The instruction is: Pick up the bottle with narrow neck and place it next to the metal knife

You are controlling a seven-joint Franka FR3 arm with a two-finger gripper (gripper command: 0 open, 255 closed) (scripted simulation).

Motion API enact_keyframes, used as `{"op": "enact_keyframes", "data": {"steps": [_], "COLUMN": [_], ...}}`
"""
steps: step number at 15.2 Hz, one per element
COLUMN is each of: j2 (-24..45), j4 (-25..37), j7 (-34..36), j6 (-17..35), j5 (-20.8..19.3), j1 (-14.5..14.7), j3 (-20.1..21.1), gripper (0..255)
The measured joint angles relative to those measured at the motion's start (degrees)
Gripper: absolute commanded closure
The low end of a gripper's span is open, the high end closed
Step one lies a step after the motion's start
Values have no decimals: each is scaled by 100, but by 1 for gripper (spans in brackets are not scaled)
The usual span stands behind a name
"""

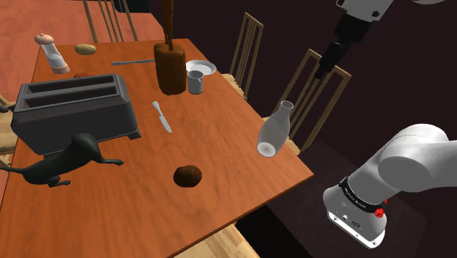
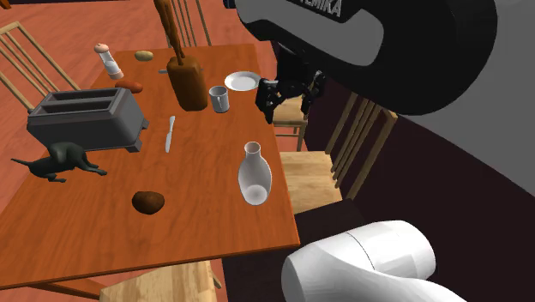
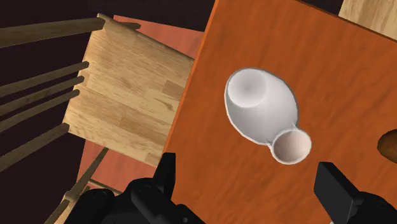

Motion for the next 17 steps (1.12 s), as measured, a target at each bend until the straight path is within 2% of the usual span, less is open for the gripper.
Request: {"op": "enact_keyframes", "data": {"steps": [3,6,12,17], "j2": [-66,-218,-106,61], "j4": [-222,-720,-1535,-1823], "j7": [162,496,1212,1280], "j6": [212,687,1841,2321], "j5": [62,182,464,533], "j1": [34,111,302,330], "j3": [164,505,1275,1400], "gripper": [0,0,0,0]}}
